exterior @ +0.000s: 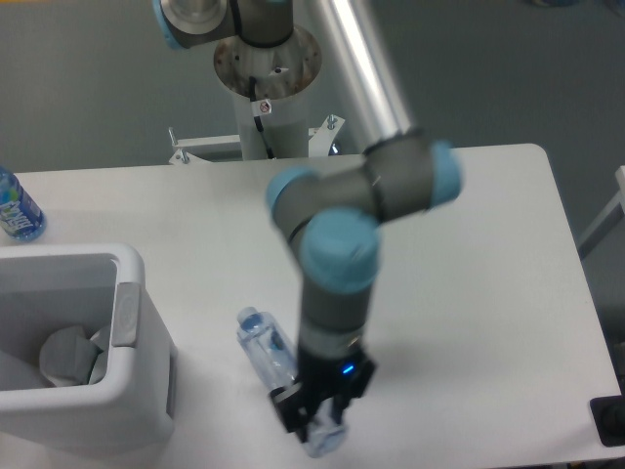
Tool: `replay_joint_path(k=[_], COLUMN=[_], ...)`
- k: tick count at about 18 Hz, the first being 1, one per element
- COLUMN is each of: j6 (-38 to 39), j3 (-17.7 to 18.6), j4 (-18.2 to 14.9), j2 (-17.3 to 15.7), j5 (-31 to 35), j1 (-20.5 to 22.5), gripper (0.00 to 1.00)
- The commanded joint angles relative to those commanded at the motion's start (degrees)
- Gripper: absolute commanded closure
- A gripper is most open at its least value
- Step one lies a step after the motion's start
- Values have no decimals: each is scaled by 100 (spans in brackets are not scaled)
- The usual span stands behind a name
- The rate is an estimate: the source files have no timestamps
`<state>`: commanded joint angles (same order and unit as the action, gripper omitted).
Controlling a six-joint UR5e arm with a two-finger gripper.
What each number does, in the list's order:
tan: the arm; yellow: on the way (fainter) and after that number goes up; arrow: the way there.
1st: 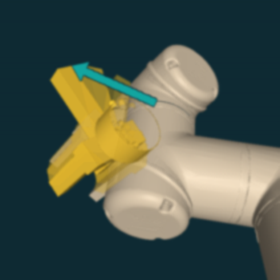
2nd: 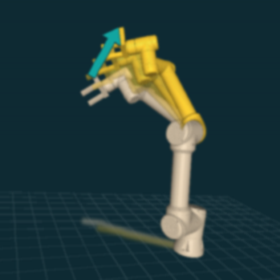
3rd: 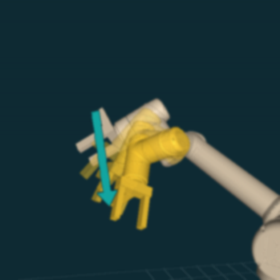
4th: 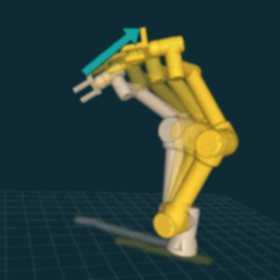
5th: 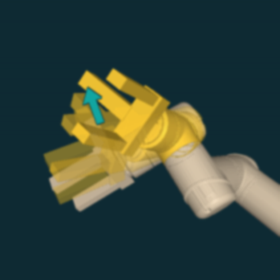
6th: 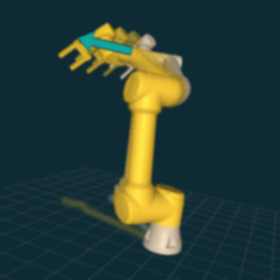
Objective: Place the trash in the trash can
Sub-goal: 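Close the gripper around the bottle and lift it off the table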
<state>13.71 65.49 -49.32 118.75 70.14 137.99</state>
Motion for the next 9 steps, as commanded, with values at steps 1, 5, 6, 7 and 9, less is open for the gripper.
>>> replay_joint_path(k=[1, 5, 6, 7, 9], j6=[0, -79, -149, -193, -194], j3=[-62, -133, -141, -142, -133], j4=[219, 949, 1020, 1056, 1065], j2=[-61, -378, -439, -518, -650], j5=[0, -97, -97, -88, -97], j1=[0, -166, -306, -473, -737], gripper=[44, 44, 44, 44, 44])
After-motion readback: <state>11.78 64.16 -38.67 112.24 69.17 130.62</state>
